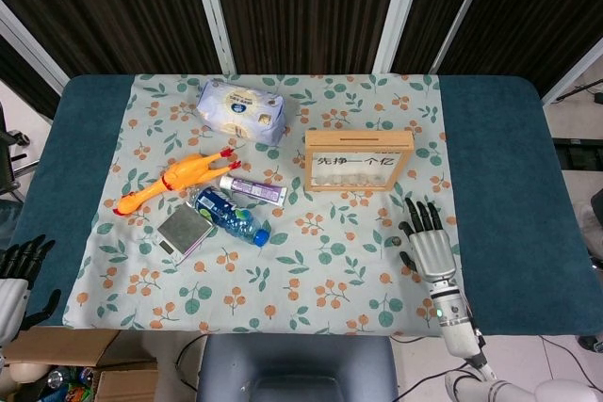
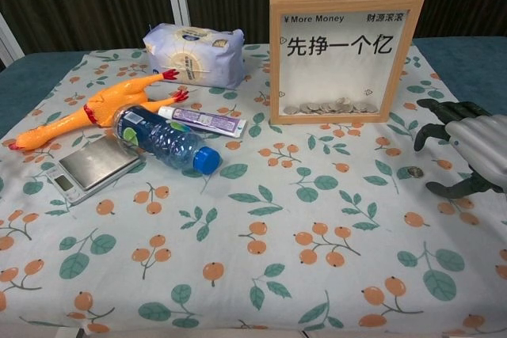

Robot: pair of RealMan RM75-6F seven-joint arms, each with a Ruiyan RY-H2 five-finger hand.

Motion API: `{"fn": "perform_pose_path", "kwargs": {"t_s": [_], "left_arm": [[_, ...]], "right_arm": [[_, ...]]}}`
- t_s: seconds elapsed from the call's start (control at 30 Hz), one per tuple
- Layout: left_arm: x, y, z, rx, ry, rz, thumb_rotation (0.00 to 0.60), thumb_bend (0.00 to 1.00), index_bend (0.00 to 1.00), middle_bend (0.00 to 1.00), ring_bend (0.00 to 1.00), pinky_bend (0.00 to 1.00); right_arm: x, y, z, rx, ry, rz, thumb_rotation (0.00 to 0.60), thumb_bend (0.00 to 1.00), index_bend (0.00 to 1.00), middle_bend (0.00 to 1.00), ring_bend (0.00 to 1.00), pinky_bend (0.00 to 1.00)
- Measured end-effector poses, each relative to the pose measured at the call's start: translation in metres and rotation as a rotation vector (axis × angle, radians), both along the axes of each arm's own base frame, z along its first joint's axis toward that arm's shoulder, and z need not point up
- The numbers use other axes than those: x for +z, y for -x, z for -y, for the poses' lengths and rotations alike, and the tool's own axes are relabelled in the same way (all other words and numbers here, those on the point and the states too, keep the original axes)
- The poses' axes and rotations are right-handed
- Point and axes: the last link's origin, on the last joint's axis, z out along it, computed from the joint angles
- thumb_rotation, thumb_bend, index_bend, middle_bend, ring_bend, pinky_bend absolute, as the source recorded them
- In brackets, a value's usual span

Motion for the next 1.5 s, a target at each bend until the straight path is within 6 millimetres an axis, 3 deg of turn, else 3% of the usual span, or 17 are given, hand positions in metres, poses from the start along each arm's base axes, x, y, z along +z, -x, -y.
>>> {"fn": "perform_pose_path", "kwargs": {"t_s": [0.6, 1.5], "left_arm": [[-0.002, 0.001, 0.001, 0.005, 0.006, -0.008, 0.6, 0.41, 0.0, 0.0, 0.0, 0.0], [0.0, -0.002, 0.0, -0.003, 0.004, -0.011, 0.6, 0.42, 0.0, 0.0, 0.0, 0.0]], "right_arm": [[-0.011, -0.001, -0.002, -0.016, -0.039, 0.03, 0.6, 0.35, 0.56, 0.03, 0.0, 0.0], [-0.014, -0.001, 0.0, -0.027, -0.047, 0.017, 0.6, 0.35, 0.55, 0.03, 0.0, 0.0]]}}
